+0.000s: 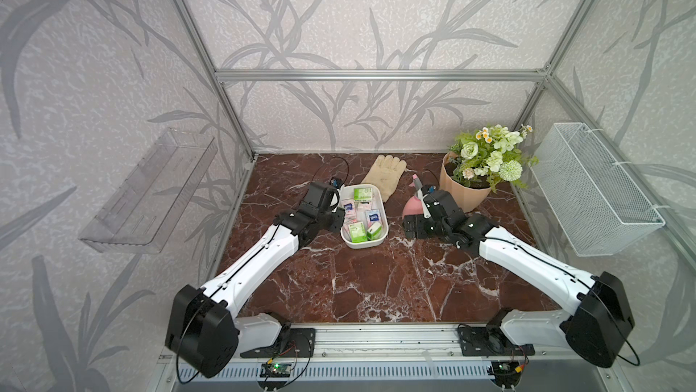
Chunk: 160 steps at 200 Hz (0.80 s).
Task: Take the pocket tissues out of the storage box
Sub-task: Pick up the pocket tissues from the storage box, then place the pocket tissues at the center of the board.
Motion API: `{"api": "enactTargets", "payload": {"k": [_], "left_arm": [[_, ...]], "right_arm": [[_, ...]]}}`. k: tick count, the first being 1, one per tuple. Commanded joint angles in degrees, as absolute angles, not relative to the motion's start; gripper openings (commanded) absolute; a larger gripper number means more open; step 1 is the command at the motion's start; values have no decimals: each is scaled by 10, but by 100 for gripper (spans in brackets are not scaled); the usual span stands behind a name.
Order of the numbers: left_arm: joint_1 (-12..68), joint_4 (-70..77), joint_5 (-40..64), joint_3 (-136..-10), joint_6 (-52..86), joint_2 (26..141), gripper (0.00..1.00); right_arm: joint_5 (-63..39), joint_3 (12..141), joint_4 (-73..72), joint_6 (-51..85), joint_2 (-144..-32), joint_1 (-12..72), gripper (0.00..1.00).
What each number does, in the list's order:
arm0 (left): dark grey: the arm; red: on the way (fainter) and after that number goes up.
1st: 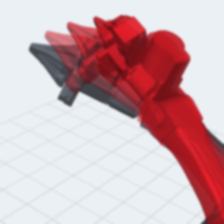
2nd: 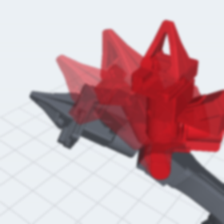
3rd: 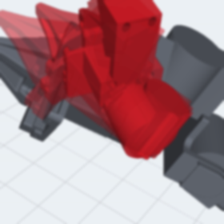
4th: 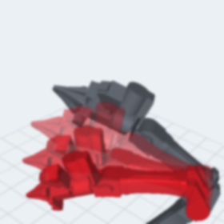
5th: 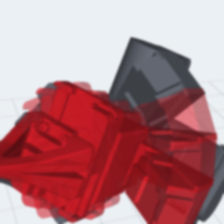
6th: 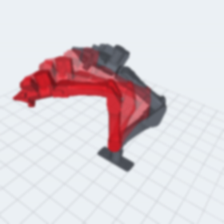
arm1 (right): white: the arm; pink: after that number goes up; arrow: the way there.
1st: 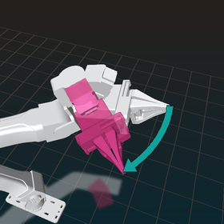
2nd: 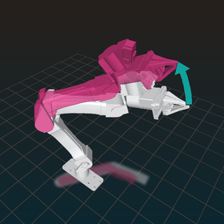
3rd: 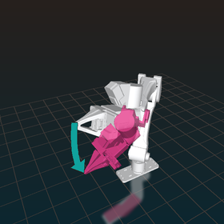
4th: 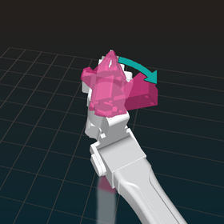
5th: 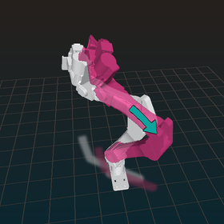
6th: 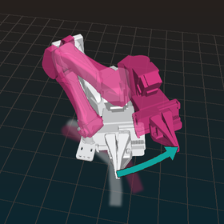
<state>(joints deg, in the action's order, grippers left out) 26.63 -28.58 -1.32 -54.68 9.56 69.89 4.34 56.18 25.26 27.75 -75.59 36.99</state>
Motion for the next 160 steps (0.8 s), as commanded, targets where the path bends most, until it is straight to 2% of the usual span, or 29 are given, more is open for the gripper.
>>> {"api": "enactTargets", "payload": {"k": [1,62,160], "left_arm": [[268,-326,-65,-513,220,667,42],[268,-316,-50,-429,299,670,40],[268,-221,-23,-380,316,791,41]], "right_arm": [[30,581,240,286,-767,368,99],[28,591,239,291,-786,370,99],[47,606,256,298,-794,377,99]]}}
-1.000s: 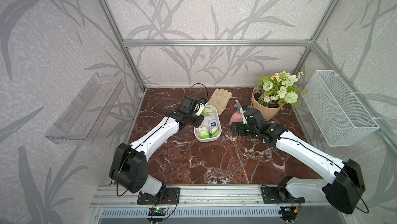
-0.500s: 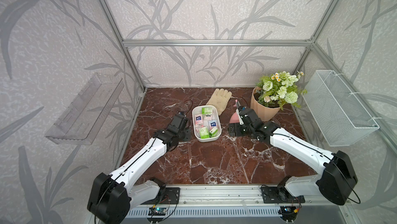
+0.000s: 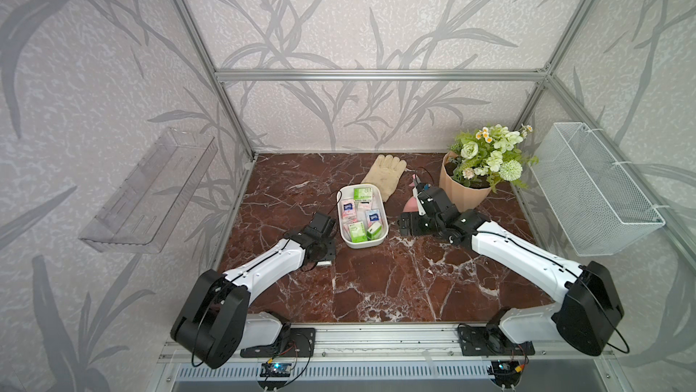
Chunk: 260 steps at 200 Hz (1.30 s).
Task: Take the pocket tissues out of the storage box
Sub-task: Place the pocket tissues at the center of the board, then pick up the pocket tissues from the storage box.
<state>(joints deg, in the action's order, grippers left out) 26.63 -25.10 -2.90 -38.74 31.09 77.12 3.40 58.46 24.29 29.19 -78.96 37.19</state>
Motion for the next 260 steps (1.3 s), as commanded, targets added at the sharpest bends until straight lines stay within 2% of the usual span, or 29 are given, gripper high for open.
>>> {"api": "enactTargets", "payload": {"k": [1,66,153,192,228,260], "left_arm": [[268,-220,-22,-380,316,793,41],[268,-222,-26,-383,298,827,47],[267,-276,-56,-420,272,776,73],[264,-318,-89,-458,264,736,82],[260,-324,-108,-479,246,694,89],[258,-281,-140,-454,236,642,100]], "right_arm": [[47,607,256,298,-793,377,99],[54,617,272,296,-797,378,99],[62,641,306,298,-801,387,99],[66,667,324,290,-816,404,99],[75,713,359,284,-850,430,99],[76,770,387,292,-901,461,99]]}}
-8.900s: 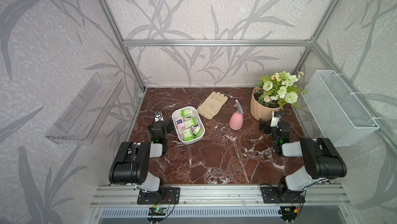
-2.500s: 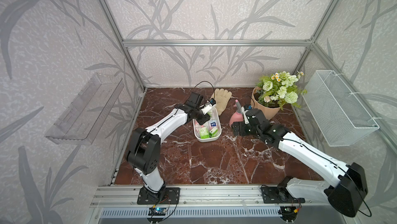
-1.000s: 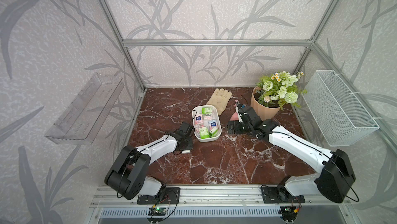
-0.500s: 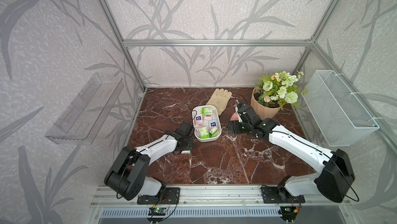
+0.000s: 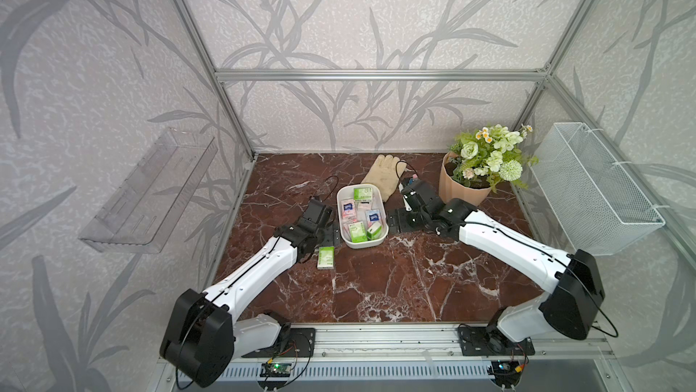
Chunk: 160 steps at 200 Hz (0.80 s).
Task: Take the pocket tissues out of the storage box
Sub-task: Pick up the pocket tissues from the storage box.
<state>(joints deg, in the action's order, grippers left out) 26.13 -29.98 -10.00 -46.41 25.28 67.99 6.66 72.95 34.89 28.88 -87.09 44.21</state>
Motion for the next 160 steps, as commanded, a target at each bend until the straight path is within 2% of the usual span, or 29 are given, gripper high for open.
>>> {"api": "enactTargets", "payload": {"k": [1,32,57,118,160], "left_arm": [[258,-278,-141,-453,236,641,100],[256,-246,-158,-406,242,587,100],[254,-237,-171,-371,260,554,100],[252,-243,-171,-324,282,528,100],[251,-237,-163,-309,274,532,100]], "right_arm": [[76,772,389,293,-903,462,99],[58,846,431,315,-972,483,100],[50,913,467,332,-1046,493,96],[42,1058,525,358,-1176,506,78],[41,1112,547,370,-1229,509,75]]}}
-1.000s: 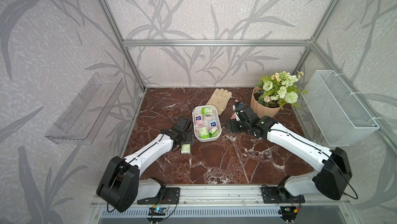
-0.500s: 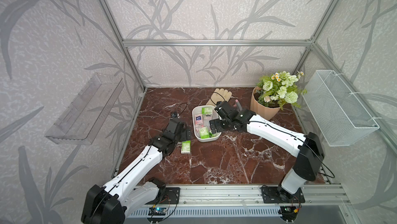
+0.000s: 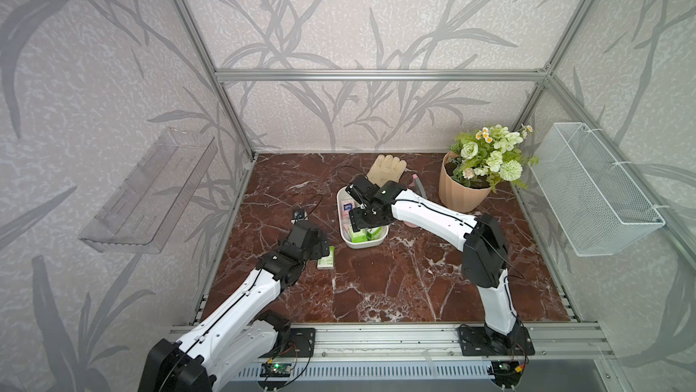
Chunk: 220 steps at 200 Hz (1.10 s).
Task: Take the pocket tissues out of the storage box
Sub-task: Pick up the pocket tissues from the storage box.
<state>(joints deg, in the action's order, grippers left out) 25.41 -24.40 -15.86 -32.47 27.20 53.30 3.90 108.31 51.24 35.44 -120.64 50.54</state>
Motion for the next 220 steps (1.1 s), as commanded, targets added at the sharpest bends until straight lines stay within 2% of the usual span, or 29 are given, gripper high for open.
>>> {"api": "enactTargets", "payload": {"k": [1,115,165,220], "left_arm": [[251,-236,-163,-309,274,532,100],[251,-209,-136,-279,259,519,100],[250,-202,-127,-277,255,522,100],[250,-194,-118,-275,250,525,100]], "right_arm": [[41,1113,548,370,-1230,509,75],[51,1288,641,391,-1375,517,73],[61,1313,669,404,-1408,518,74],[58,1306,662,421,-1410,518,62]]}}
